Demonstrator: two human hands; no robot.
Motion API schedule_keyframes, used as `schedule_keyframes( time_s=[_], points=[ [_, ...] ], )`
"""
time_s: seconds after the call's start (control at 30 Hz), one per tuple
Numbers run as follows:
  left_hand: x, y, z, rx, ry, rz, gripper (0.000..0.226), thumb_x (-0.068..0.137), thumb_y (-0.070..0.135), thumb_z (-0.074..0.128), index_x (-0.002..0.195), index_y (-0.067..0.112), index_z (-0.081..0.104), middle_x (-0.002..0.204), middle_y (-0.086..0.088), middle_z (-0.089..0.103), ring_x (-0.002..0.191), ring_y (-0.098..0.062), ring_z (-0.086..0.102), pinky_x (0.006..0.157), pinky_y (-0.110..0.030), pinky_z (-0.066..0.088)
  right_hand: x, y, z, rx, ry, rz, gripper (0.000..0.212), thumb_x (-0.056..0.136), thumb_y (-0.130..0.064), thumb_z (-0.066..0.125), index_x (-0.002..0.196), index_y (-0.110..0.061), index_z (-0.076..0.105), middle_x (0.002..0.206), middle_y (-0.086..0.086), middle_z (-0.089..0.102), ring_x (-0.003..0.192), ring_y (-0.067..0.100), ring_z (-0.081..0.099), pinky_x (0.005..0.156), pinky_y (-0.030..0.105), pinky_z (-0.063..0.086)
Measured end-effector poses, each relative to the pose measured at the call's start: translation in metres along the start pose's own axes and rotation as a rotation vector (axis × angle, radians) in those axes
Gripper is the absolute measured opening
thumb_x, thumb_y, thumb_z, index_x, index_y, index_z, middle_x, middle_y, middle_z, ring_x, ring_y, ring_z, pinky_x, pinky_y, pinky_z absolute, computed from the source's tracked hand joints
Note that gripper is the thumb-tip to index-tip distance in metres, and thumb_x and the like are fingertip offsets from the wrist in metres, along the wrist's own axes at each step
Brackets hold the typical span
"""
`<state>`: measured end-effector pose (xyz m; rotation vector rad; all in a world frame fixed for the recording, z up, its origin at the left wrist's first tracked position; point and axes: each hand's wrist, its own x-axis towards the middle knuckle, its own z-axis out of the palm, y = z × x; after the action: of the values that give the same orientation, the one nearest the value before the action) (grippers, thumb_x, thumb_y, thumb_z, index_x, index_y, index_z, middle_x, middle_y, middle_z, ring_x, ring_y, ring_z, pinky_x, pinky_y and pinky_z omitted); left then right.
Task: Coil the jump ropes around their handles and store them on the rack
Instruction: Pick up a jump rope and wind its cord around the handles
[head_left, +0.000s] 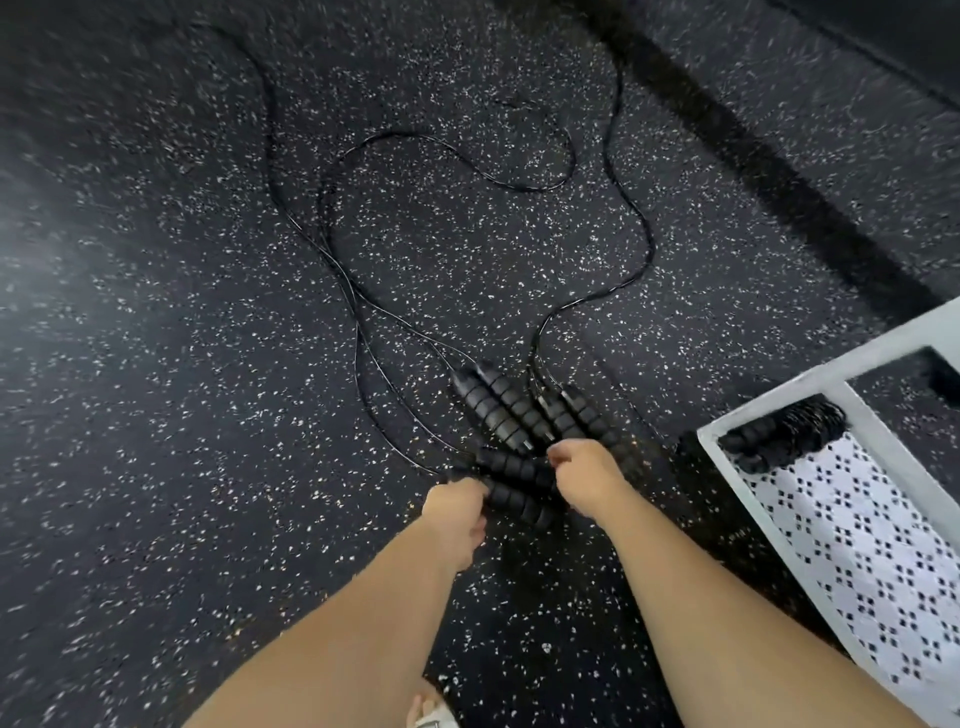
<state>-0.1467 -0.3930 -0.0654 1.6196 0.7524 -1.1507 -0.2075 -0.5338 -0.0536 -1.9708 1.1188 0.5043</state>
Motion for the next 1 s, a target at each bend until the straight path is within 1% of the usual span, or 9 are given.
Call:
schedule_keyframes(
  time_s=[0.07,0.17,0.23,0.37,0.5,0.6,0.7,0.87,1.0],
  points=[
    [0.009,-0.003,0.001,-0.022,0.0,-0.021,0.011,0.097,0.011,0.053,0.107,0.008,0.052,0.061,-0.005,0.036,0.047,-0.016,0.029,0.034,-0.015,0.029,0.002,-0.005,0.011,-0.23,-0.024,-0.013,0.039,0.094,-0.011,0.045,0.131,-0.017,0.056,0.137,0.009,0.05,0.125,0.029,0.046,0.102,0.037,0.042],
    [0.016,-0.006,0.004,-0.06,0.015,-0.038,0.023,0.094,0.011,0.06,0.116,0.003,0.057,0.077,-0.009,0.053,0.061,-0.017,0.05,0.056,-0.024,0.049,0.0,-0.011,0.023,-0.585,0.007,-0.081,0.04,0.094,-0.018,0.048,0.134,-0.02,0.05,0.137,0.007,0.045,0.129,0.028,0.036,0.103,0.039,0.036],
    [0.018,-0.006,0.003,-0.071,0.006,-0.044,0.026,0.094,0.01,0.061,0.118,0.003,0.057,0.081,-0.009,0.056,0.065,-0.016,0.054,0.066,-0.026,0.052,0.001,-0.013,0.028,-0.641,0.053,-0.078,0.039,0.092,-0.018,0.05,0.131,-0.022,0.051,0.134,0.004,0.049,0.129,0.026,0.036,0.102,0.037,0.034],
    [0.022,-0.005,0.0,-0.071,-0.038,-0.061,0.022,0.093,0.012,0.062,0.113,0.003,0.058,0.074,-0.005,0.052,0.054,-0.014,0.042,0.064,-0.027,0.049,0.005,-0.015,0.039,-0.529,0.002,-0.054,0.034,0.094,-0.021,0.05,0.128,-0.025,0.056,0.129,0.002,0.057,0.125,0.024,0.042,0.099,0.036,0.036],
    [0.029,-0.009,-0.014,-0.023,-0.009,-0.026,0.059,0.079,0.026,0.081,0.127,0.01,0.049,0.115,-0.007,0.062,0.102,-0.02,0.06,0.081,-0.033,0.05,-0.001,-0.015,0.052,-0.33,-0.095,-0.039,0.021,0.09,-0.031,0.059,0.11,-0.031,0.067,0.114,-0.001,0.067,0.106,0.022,0.061,0.092,0.034,0.049],
    [0.025,-0.011,-0.031,0.002,0.044,0.022,0.079,0.066,0.036,0.089,0.124,0.012,0.042,0.111,-0.007,0.063,0.101,-0.024,0.063,0.089,-0.04,0.055,-0.012,-0.023,0.064,-0.22,-0.189,-0.055,0.011,0.089,-0.029,0.063,0.092,-0.022,0.071,0.091,-0.001,0.071,0.086,0.02,0.066,0.083,0.036,0.054],
    [0.013,-0.006,-0.054,0.024,0.109,0.09,0.081,0.063,0.037,0.091,0.118,0.012,0.037,0.105,-0.008,0.062,0.097,-0.027,0.064,0.091,-0.044,0.055,-0.032,-0.04,0.08,-0.087,-0.276,-0.1,0.009,0.085,-0.027,0.067,0.085,-0.018,0.071,0.084,-0.004,0.072,0.083,0.016,0.067,0.083,0.037,0.055],
    [-0.022,0.015,-0.104,0.178,0.249,0.245,0.073,0.068,0.03,0.089,0.115,0.011,0.036,0.104,-0.006,0.057,0.094,-0.026,0.06,0.086,-0.039,0.052,-0.074,-0.083,0.089,0.004,-0.311,-0.268,0.033,0.085,-0.024,0.07,0.056,-0.02,0.054,0.053,-0.01,0.05,0.054,0.009,0.045,0.056,0.029,0.036],
    [-0.065,0.033,-0.142,0.255,0.343,0.38,0.06,0.072,0.029,0.08,0.114,0.016,0.039,0.092,-0.001,0.057,0.082,-0.02,0.059,0.074,-0.034,0.051,-0.108,-0.125,0.082,0.098,-0.38,-0.342,0.036,0.086,-0.025,0.07,0.056,-0.016,0.05,0.048,-0.008,0.039,0.048,0.01,0.032,0.05,0.028,0.025]
  ],
)
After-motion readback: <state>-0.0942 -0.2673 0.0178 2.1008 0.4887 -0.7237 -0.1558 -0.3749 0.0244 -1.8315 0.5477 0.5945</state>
